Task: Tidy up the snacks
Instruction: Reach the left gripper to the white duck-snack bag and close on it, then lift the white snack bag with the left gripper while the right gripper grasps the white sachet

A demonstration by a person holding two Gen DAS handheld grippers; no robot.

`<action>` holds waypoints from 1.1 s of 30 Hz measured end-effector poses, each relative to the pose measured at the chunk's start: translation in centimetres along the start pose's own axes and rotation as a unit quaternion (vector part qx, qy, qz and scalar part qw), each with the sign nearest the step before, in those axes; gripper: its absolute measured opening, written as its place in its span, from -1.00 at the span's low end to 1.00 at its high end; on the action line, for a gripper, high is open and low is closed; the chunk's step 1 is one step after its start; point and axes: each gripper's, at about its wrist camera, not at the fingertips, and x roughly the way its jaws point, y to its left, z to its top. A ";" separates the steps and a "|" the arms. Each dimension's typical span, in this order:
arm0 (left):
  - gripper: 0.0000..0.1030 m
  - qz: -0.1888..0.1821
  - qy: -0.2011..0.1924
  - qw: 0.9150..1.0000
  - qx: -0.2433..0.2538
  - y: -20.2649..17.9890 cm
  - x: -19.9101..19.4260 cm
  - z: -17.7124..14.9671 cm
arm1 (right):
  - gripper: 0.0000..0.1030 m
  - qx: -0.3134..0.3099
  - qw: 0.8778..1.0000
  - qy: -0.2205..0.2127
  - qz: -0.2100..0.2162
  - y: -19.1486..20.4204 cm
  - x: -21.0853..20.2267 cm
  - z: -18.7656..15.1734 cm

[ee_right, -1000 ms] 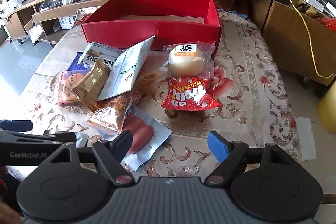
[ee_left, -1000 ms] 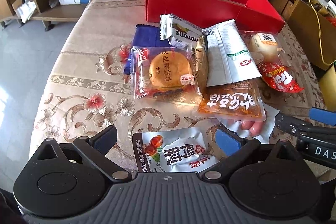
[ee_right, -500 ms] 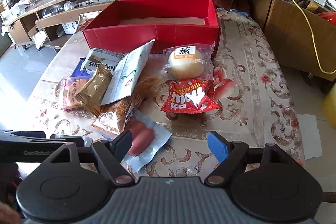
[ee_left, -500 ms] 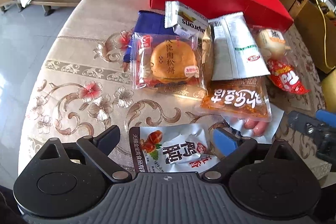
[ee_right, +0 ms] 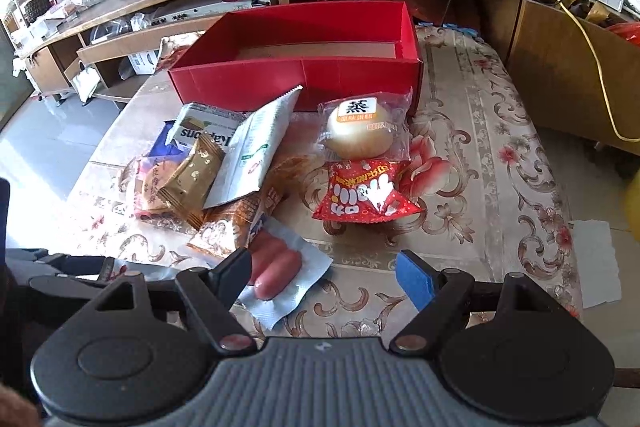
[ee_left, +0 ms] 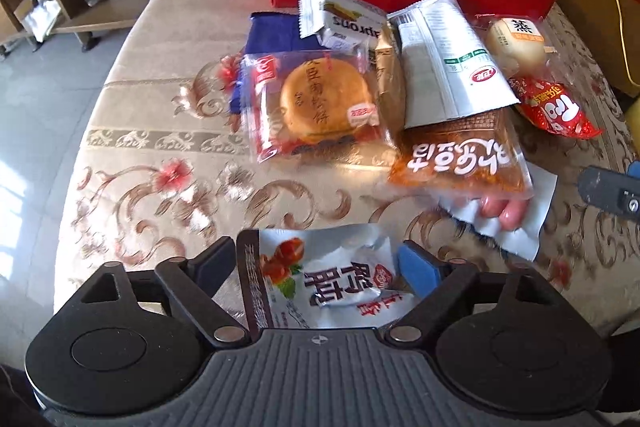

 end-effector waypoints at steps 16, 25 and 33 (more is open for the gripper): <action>0.48 -0.027 -0.011 0.999 -0.018 2.1 -0.7 1.0 | 0.53 -0.003 1.000 0.011 -0.002 0.1 0.3 -0.1; 0.67 -0.051 -0.025 0.993 0.102 1.6 -2.6 1.2 | 0.54 -0.013 1.000 0.024 0.012 0.6 0.7 -0.3; 0.72 -0.075 -0.018 0.932 0.355 -1.6 -2.1 -0.9 | 0.54 -0.017 0.998 0.051 0.012 1.1 1.6 -0.7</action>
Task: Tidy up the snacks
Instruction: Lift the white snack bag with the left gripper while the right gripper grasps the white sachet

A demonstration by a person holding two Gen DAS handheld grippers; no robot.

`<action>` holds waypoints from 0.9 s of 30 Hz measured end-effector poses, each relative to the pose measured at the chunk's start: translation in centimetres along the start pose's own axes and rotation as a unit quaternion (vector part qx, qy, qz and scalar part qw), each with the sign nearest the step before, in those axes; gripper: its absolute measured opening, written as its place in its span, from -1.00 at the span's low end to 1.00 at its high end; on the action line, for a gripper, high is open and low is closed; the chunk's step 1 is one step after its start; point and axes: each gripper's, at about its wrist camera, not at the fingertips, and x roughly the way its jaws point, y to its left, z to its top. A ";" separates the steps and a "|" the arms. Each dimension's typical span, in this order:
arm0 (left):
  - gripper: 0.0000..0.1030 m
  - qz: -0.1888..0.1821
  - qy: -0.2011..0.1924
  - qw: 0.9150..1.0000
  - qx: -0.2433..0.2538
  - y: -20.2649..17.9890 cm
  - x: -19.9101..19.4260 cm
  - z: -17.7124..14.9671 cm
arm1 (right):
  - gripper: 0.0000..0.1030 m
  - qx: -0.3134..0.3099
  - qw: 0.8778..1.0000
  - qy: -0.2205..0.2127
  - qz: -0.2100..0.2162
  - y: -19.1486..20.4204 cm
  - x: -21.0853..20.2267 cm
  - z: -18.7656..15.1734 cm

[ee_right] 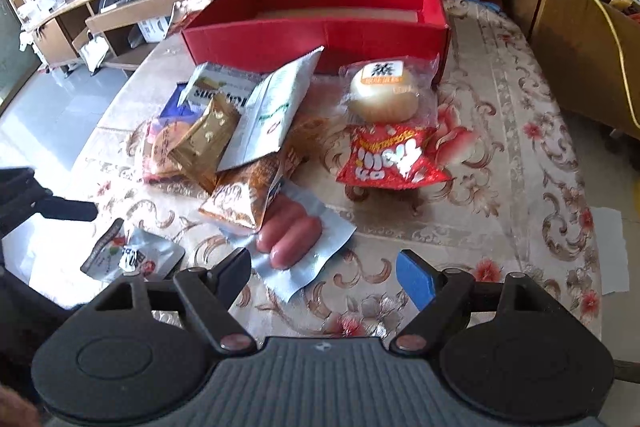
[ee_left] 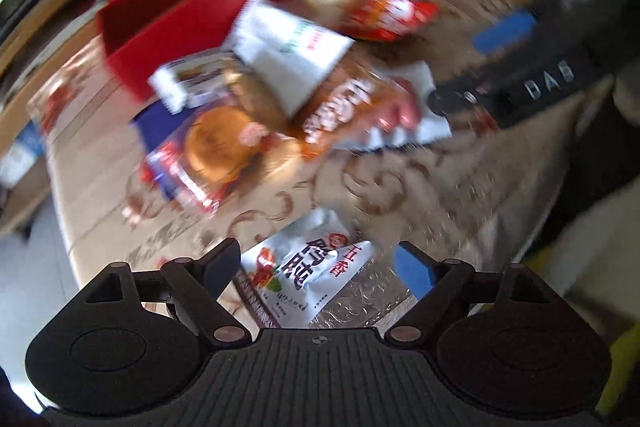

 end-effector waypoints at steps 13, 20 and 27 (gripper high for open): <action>0.71 -0.071 0.047 0.994 0.067 1.2 3.3 -0.2 | 0.54 -0.008 0.999 0.031 0.012 1.1 1.6 0.8; 0.37 -0.064 0.031 0.997 -0.025 0.5 2.8 -0.2 | 0.54 0.003 1.000 0.020 0.023 0.5 0.9 1.2; 0.90 -0.056 0.042 0.997 -0.021 -1.1 3.8 0.5 | 0.54 0.020 0.999 0.022 0.016 -0.9 0.7 0.9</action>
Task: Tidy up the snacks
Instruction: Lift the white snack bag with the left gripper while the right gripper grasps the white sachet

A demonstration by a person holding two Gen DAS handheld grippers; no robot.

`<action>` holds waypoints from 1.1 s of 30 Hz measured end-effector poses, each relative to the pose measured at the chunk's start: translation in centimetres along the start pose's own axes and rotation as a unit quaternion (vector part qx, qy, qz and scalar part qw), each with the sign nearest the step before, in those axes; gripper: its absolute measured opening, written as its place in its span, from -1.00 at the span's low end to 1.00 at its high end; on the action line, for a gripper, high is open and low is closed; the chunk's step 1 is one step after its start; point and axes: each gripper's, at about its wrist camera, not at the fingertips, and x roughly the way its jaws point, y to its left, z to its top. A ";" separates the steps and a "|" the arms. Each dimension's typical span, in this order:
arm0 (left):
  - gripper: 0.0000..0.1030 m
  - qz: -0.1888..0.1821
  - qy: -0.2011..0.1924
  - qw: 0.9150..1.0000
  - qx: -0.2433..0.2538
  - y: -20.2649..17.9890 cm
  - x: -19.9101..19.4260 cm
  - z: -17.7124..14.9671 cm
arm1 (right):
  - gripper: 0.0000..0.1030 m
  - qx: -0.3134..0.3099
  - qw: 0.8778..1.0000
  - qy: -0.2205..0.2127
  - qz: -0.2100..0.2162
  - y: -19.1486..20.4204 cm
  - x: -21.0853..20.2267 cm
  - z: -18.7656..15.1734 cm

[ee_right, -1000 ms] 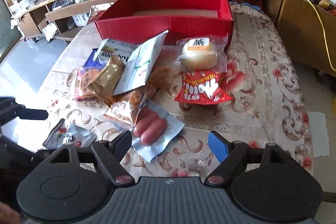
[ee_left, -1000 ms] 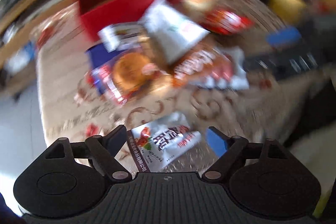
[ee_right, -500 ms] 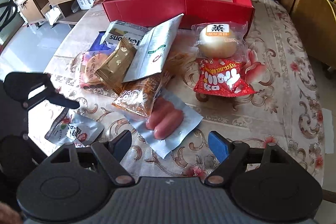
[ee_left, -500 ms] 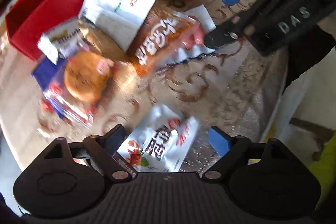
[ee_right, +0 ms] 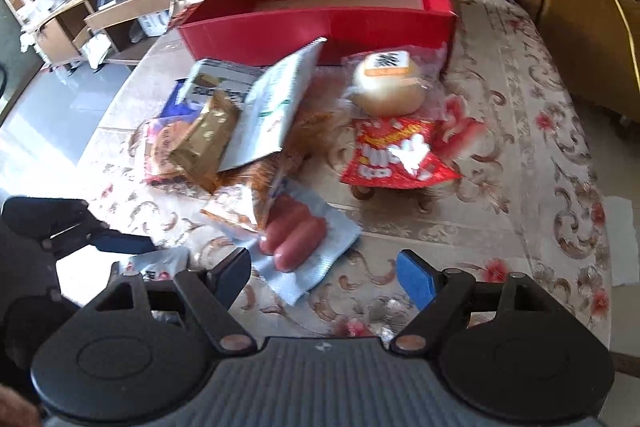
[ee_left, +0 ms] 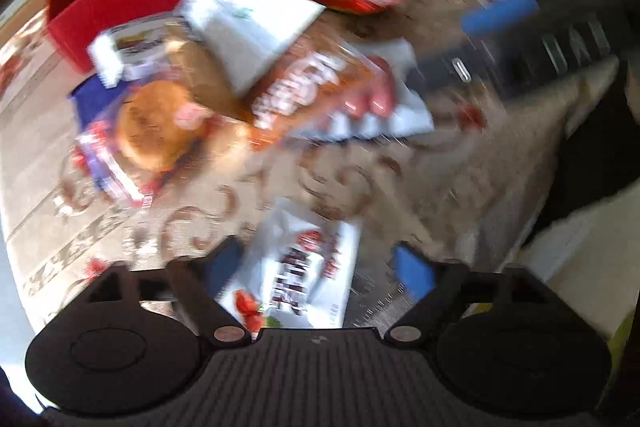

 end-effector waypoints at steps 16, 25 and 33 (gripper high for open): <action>0.13 0.029 -0.043 0.996 -0.071 3.2 -1.3 -1.6 | 0.54 -0.015 0.999 -0.032 -0.035 2.5 0.8 6.4; 0.14 0.014 -0.051 0.993 -0.101 4.3 -1.3 0.5 | 0.43 -0.034 0.996 -0.007 -0.082 6.3 7.1 11.7; 0.18 0.004 -0.036 0.992 -0.121 5.2 -0.9 0.8 | 0.23 -0.071 0.994 0.029 -0.081 6.8 10.8 10.9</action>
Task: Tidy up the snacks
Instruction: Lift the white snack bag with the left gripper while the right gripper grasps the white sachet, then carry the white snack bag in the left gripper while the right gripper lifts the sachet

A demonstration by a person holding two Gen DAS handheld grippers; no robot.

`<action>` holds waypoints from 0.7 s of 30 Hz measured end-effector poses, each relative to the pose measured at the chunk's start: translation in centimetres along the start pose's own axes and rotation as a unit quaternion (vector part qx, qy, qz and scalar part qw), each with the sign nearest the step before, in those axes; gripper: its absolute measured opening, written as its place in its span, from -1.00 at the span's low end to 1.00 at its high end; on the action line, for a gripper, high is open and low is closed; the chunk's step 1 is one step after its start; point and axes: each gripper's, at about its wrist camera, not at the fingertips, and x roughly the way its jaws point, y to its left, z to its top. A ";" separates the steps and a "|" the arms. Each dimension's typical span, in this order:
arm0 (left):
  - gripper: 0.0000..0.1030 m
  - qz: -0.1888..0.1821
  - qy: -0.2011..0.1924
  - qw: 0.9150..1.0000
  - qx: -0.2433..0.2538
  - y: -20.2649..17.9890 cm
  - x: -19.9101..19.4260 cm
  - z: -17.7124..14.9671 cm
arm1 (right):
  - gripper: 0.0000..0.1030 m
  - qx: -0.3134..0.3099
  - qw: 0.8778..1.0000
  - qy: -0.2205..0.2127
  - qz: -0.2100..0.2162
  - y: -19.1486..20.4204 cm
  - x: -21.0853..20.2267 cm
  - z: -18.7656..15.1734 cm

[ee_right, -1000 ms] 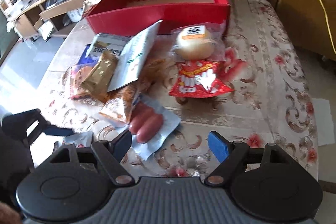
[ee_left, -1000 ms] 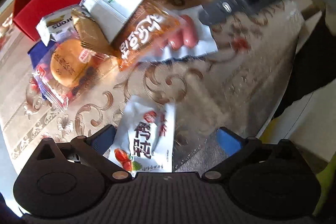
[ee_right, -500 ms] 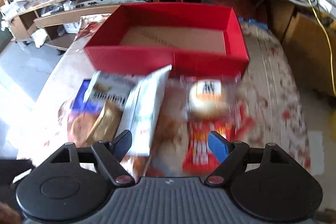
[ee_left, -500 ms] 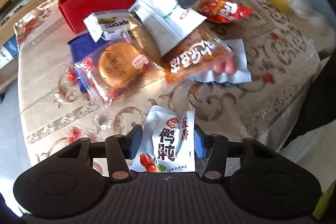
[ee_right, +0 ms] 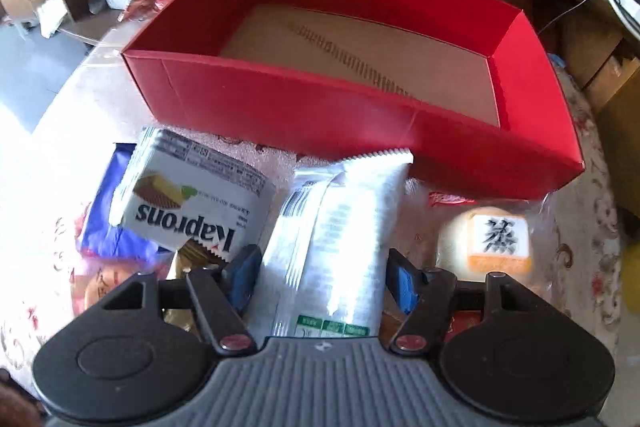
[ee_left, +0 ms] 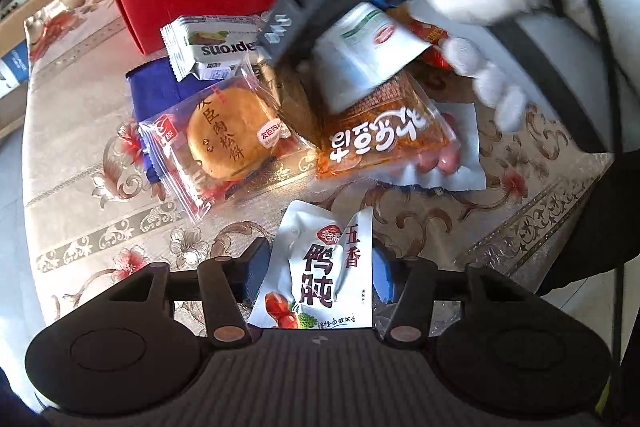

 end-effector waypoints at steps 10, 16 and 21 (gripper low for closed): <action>0.18 0.023 -0.004 1.000 -0.003 -0.8 0.2 -0.2 | -0.22 -0.015 1.000 -0.005 0.024 -3.8 -3.3 -2.1; 0.15 0.062 -0.013 0.998 -0.019 -1.1 -0.1 0.0 | -0.31 0.010 0.998 -0.034 0.055 -5.8 -5.4 -3.5; 0.23 0.086 -0.011 0.996 -0.035 -1.6 0.1 0.0 | -0.32 -0.011 0.997 -0.036 0.064 -5.8 -5.7 -4.9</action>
